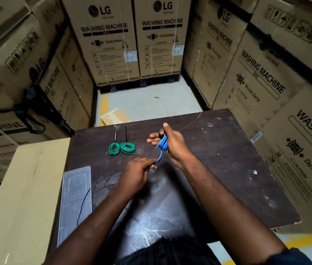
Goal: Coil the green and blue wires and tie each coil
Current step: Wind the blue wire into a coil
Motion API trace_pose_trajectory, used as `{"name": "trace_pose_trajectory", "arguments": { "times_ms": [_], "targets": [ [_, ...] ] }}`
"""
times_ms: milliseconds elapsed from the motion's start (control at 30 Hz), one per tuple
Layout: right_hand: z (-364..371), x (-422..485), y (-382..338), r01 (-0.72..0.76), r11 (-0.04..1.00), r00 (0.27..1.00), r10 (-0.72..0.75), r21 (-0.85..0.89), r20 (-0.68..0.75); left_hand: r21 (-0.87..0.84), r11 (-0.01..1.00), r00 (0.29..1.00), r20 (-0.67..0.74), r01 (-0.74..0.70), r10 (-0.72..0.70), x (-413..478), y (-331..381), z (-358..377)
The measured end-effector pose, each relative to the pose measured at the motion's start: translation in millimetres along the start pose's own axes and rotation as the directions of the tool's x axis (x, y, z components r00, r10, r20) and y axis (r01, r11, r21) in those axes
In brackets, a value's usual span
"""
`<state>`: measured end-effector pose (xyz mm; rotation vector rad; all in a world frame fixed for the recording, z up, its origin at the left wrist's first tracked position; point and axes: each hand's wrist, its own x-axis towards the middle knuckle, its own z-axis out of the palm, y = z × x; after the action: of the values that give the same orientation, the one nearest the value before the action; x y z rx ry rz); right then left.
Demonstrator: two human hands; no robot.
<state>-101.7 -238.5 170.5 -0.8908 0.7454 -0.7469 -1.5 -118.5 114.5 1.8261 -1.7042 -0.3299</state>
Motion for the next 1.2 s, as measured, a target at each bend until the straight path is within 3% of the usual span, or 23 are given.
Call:
{"name": "trace_pose_trajectory", "arguments": {
  "times_ms": [267, 400, 533, 700, 900, 1033, 1200],
  "targets": [
    [-7.0, 6.6, 8.7, -0.021, 0.980, 1.000, 0.022, -0.198, 0.002, 0.310, 0.951, 0.994, -0.106, 0.000, 0.035, 5.2, 19.2, -20.0],
    [-9.0, -0.1, 9.3, -0.046, 0.959, 0.997, 0.062, -0.280, 0.049, 0.196, 0.979, 0.979, -0.178, -0.063, 0.098, 12.1, 33.0, -33.0],
    [-8.6, -7.4, 7.2, -0.080, 0.971, 0.986, 0.110, -0.226, 0.123, 0.072, 0.992, 0.964, -0.237, -0.105, 0.120, 24.6, 38.3, -44.2],
    [-10.5, -13.9, 8.6, -0.169, 0.984, 0.964, 0.176, -0.051, 0.198, -0.111, 0.992, 0.980, -0.194, -0.063, 0.040, 33.2, 44.3, -56.0],
    [-18.1, -13.1, 12.7, -0.292, 0.951, 0.906, 0.241, 0.101, 0.348, -0.380, 0.919, 0.964, -0.186, 0.107, -0.190, 33.8, 43.8, -53.9],
    [-20.9, -17.0, 17.5, -0.216, 0.976, 0.883, 0.211, -0.036, 0.420, -0.362, 0.923, 0.968, -0.152, 0.134, -0.200, 34.8, 43.6, -54.2],
    [-26.2, -25.2, 19.9, -0.090, 0.957, 0.861, 0.215, -0.276, 0.462, -0.210, 0.973, 0.979, -0.157, 0.097, -0.131, 37.2, 38.7, -54.4]
  ]
}}
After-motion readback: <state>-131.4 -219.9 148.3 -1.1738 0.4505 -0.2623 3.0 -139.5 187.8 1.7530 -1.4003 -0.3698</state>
